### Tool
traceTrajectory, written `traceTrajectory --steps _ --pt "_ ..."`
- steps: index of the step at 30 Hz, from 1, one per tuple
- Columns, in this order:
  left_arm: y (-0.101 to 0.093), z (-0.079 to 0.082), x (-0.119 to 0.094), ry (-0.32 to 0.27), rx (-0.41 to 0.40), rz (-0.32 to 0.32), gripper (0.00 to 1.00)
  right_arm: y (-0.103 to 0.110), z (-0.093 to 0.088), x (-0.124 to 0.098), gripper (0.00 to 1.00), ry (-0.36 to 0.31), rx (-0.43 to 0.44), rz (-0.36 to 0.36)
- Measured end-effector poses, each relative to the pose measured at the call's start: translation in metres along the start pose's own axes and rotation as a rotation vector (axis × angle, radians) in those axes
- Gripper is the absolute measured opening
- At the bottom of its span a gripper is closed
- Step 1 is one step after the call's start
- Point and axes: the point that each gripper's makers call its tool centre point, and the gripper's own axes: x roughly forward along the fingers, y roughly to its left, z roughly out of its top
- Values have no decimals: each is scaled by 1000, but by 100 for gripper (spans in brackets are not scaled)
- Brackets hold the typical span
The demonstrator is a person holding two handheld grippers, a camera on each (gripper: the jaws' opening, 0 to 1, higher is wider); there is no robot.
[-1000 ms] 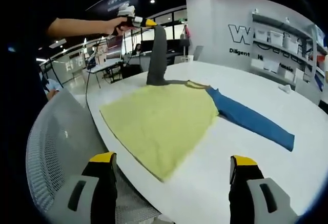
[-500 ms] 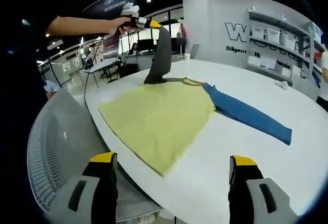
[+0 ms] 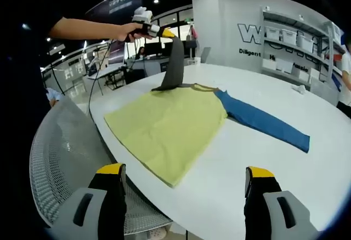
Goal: Fold the garment on the visible template until the final outline fits inside the template.
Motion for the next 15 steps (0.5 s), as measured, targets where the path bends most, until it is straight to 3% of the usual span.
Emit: traceTrajectory --steps 15 --pt "-20 -21 25 49 3 -28 0 -6 0 -5 87 -8 21 -22"
